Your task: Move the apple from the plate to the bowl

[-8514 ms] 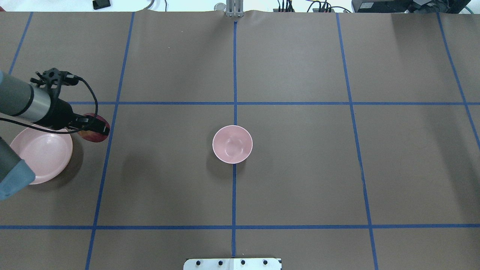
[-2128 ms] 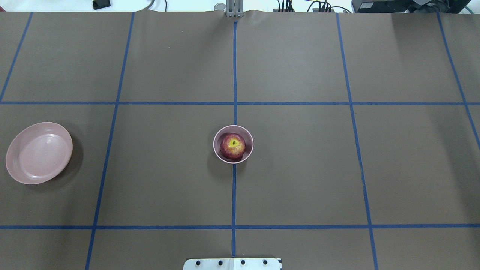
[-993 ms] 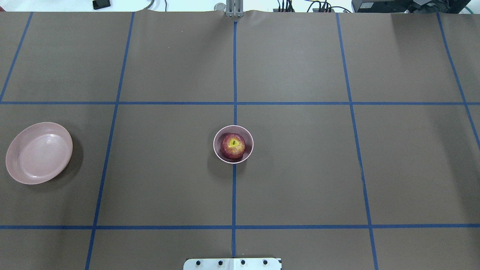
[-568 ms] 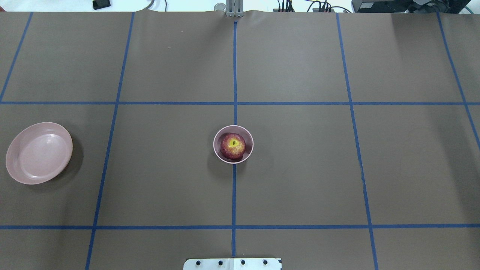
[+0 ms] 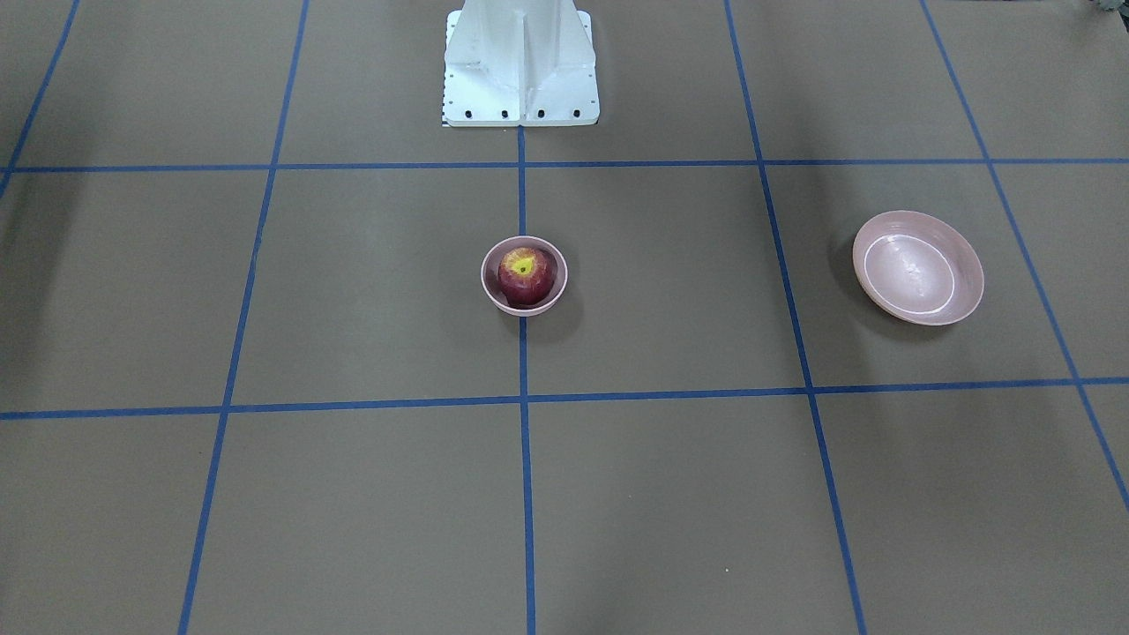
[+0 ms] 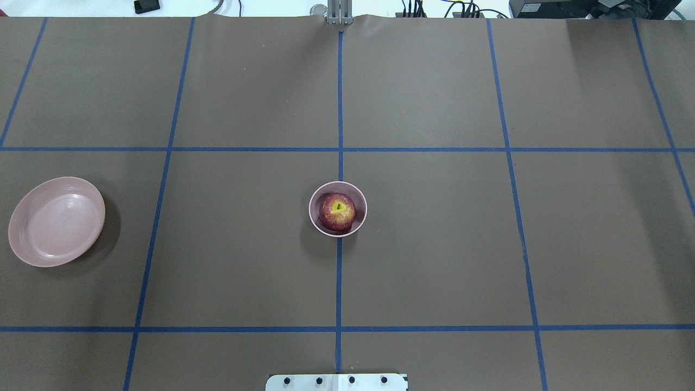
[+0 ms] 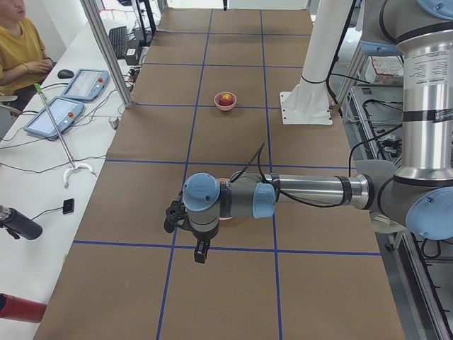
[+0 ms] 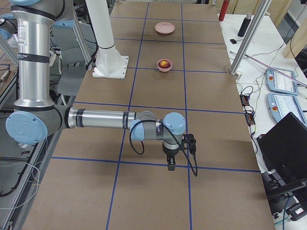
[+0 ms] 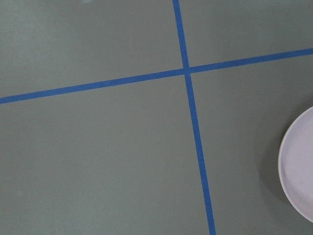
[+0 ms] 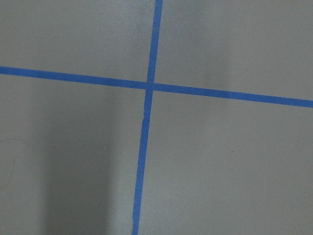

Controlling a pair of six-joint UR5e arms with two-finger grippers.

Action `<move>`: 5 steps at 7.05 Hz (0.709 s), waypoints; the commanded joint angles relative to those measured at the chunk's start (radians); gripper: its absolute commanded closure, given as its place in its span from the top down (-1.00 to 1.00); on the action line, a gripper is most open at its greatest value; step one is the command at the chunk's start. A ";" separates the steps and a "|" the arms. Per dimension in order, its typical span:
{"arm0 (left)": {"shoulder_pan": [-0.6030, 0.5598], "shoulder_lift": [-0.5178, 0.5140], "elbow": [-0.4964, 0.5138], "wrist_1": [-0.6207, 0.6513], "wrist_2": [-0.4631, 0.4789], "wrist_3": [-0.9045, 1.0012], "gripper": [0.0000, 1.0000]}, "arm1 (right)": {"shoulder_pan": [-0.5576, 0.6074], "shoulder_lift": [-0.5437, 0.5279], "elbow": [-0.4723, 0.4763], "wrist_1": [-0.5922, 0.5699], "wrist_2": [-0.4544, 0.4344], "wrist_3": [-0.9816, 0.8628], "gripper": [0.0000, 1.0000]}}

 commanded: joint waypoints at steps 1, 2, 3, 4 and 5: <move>-0.002 0.000 -0.010 0.000 0.004 0.000 0.97 | 0.000 -0.001 0.025 0.000 0.002 0.029 1.00; -0.002 0.000 -0.013 0.000 0.002 0.000 0.97 | 0.000 -0.004 0.054 0.000 0.002 0.082 1.00; -0.002 0.000 -0.015 0.000 0.001 0.000 0.96 | 0.000 -0.004 0.060 0.000 0.003 0.094 1.00; -0.002 0.000 -0.021 0.002 -0.001 0.000 0.97 | 0.000 -0.005 0.062 0.000 0.003 0.092 1.00; -0.002 0.000 -0.021 0.002 -0.001 -0.002 0.97 | 0.000 -0.005 0.064 0.000 0.002 0.092 1.00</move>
